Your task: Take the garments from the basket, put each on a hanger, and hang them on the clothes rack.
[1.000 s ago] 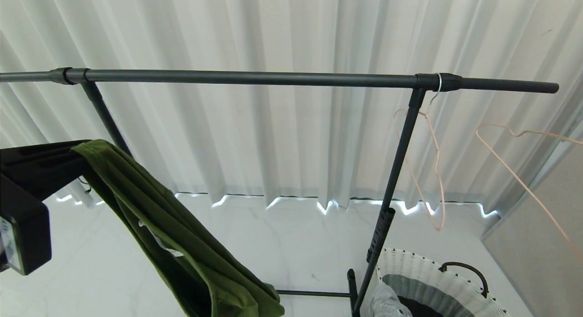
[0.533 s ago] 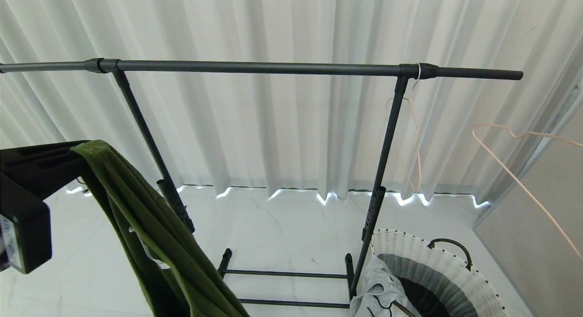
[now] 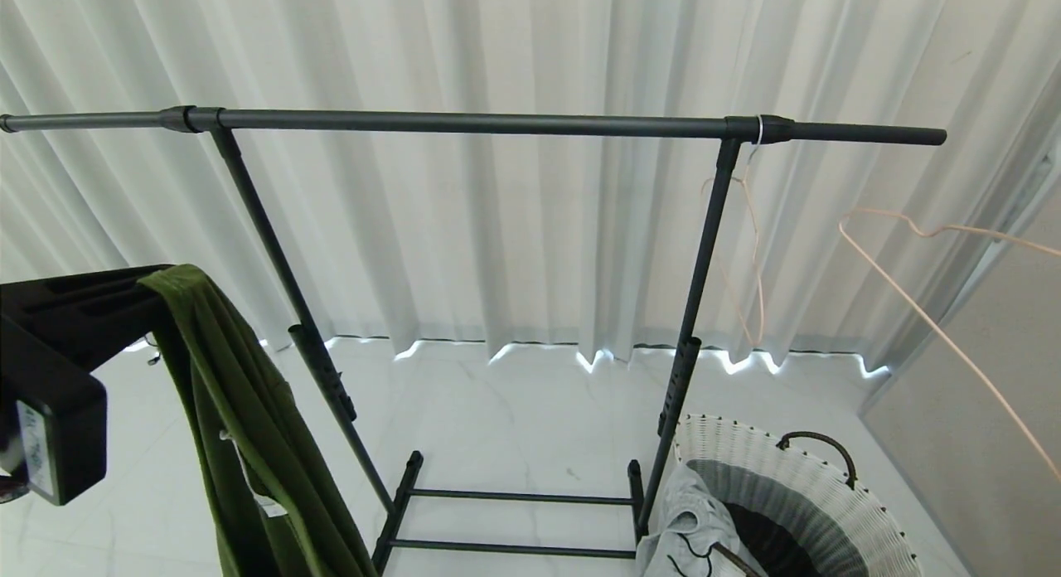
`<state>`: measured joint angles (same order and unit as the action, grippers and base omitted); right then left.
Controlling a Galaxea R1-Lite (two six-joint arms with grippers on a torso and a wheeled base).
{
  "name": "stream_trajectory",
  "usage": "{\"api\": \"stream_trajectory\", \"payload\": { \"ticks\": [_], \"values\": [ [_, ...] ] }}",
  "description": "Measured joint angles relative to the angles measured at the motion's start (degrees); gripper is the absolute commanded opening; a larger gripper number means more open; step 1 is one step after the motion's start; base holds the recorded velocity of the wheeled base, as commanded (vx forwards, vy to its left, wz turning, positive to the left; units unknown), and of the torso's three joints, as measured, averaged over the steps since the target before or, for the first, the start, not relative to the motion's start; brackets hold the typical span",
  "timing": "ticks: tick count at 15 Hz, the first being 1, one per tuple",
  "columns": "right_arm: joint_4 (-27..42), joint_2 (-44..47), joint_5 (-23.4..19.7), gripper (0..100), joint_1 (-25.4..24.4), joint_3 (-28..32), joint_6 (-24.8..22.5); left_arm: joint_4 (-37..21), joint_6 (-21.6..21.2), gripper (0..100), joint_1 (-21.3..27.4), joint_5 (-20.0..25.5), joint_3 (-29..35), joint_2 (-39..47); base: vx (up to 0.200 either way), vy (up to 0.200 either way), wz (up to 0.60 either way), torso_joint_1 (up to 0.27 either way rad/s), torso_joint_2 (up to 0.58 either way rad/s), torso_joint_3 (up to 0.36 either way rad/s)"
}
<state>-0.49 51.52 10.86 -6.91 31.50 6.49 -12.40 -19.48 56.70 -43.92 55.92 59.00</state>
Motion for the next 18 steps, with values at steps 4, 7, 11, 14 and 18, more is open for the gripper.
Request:
{"api": "stream_trajectory", "payload": {
  "ticks": [4, 7, 11, 14, 18],
  "values": [
    [-0.11, 0.02, -2.95, 0, -1.55, 2.17, -0.04, 0.00, 0.02, 0, -0.02, 0.00, 0.02, 0.21, 0.000, 0.200, 0.00, 0.005, 0.00, 0.000],
    [0.05, 0.05, -4.08, 0, -3.23, 3.34, -0.06, 0.00, 0.05, 0, -0.67, 0.00, 0.00, 0.26, 0.000, 0.200, 0.00, 0.002, 0.00, -0.001],
    [0.09, 0.20, -4.05, 0, -8.55, 4.63, -0.33, 0.00, 0.05, 0, -1.05, 0.00, -0.05, 0.26, 0.000, 0.200, 0.00, 0.005, 0.00, 0.002],
    [0.35, 0.35, -4.06, 0, -13.37, 4.80, -3.69, 0.02, 0.07, 0, -1.07, 0.00, -0.11, 0.32, 0.000, 0.067, 0.00, -0.001, 0.00, 0.001],
    [0.59, 1.15, -3.89, 0, -23.52, 4.72, -7.03, 0.04, 0.13, 0, -1.05, 0.02, -1.18, 0.95, 0.000, 0.000, 0.00, 0.000, 0.00, 0.000]
  ]
}}
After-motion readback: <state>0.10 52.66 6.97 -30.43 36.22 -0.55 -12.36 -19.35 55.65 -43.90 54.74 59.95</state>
